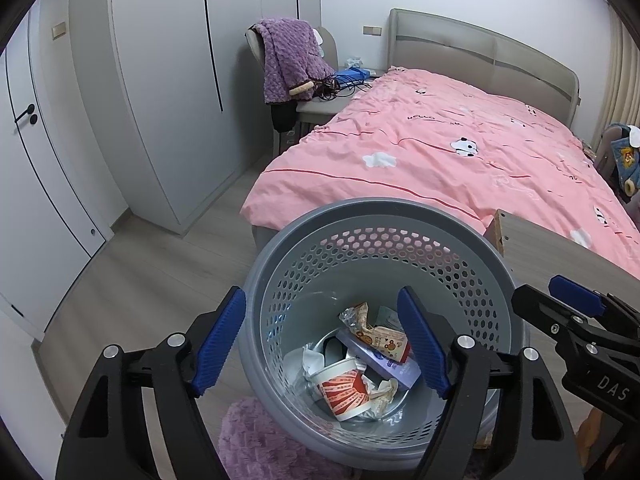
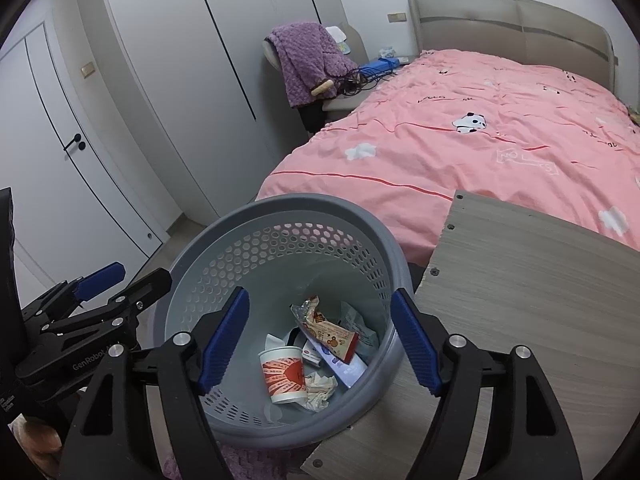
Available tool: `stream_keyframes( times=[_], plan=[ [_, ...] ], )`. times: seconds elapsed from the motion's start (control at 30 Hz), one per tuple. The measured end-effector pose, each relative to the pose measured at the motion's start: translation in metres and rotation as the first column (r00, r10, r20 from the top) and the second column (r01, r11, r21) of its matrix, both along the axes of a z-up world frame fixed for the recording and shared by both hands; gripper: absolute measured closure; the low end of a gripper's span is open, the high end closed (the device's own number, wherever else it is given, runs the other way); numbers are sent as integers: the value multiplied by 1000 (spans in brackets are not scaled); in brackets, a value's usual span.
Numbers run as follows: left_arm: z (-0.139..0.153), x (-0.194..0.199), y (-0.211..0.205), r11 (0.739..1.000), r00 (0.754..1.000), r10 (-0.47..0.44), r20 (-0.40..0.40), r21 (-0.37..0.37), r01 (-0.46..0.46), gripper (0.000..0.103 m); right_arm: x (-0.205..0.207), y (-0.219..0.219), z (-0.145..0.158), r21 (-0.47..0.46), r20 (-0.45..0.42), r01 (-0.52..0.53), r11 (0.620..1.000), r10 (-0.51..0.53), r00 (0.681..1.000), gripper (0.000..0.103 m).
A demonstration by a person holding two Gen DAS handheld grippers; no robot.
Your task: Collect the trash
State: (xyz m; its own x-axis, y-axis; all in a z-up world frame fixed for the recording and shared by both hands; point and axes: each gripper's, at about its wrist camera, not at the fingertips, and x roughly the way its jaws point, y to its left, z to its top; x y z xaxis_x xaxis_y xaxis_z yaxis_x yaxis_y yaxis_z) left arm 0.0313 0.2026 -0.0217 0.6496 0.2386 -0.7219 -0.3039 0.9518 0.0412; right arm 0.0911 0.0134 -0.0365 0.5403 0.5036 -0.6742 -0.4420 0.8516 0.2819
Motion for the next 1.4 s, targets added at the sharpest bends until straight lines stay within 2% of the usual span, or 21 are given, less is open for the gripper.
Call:
stream_keyframes(
  times=[0.53,1.4],
  plan=[
    [2,2,-1,1000,1000,18,-10,19,-18,22,-2,-4,0,-2,7,13,1000,-13,1000,24],
    [-2,5,-2,999,999,29,-14,19,-29,20,-3,-9,1,-1,12,19,1000,-19,1000,24]
  ],
)
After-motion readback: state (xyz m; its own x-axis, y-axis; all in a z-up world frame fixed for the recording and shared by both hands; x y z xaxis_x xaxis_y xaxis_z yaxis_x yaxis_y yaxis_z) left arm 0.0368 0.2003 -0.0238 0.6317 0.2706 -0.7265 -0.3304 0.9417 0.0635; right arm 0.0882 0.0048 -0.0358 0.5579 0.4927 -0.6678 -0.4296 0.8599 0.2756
